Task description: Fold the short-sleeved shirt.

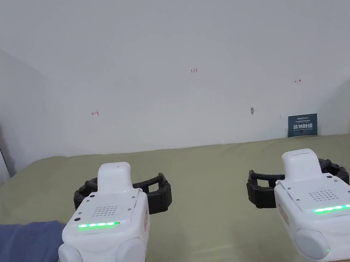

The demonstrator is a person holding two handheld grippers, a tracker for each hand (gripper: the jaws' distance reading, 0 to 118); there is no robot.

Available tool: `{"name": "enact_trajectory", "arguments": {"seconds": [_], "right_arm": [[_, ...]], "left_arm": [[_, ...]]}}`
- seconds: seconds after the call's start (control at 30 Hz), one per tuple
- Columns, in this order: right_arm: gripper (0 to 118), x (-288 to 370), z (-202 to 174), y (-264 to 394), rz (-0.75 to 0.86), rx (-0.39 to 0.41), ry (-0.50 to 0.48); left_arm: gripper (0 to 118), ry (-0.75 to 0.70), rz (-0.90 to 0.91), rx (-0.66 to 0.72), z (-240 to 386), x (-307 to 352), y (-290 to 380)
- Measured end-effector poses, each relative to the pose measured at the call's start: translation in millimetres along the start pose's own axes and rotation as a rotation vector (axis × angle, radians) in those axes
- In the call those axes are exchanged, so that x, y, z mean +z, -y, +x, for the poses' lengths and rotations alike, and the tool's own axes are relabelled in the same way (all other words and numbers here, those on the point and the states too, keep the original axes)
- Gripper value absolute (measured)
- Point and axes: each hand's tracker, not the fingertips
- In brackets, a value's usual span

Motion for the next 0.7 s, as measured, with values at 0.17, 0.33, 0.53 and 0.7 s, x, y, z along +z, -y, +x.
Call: {"name": "enact_trajectory", "arguments": {"seconds": [0.17,0.33,0.53,0.7], "right_arm": [[118,-0.5,0.8,0.6,-0.007,-0.008,0.005],[118,-0.4,1.2,0.9,-0.014,-0.01,0.007],[118,1.2,0.2,-0.9,-0.011,-0.008,0.003],[118,1.2,0.7,0.5,-0.011,-0.006,0.001]], "left_arm": [[118,-0.004,0.0,0.005,-1.6,0.7,-1.3],[118,-0.002,0.001,0.013,-3.1,1.5,-2.4],[118,0.0,-0.002,0.004,-1.3,1.6,-1.7],[118,0.001,-0.002,0.004,-0.6,2.2,-0.9]]}}
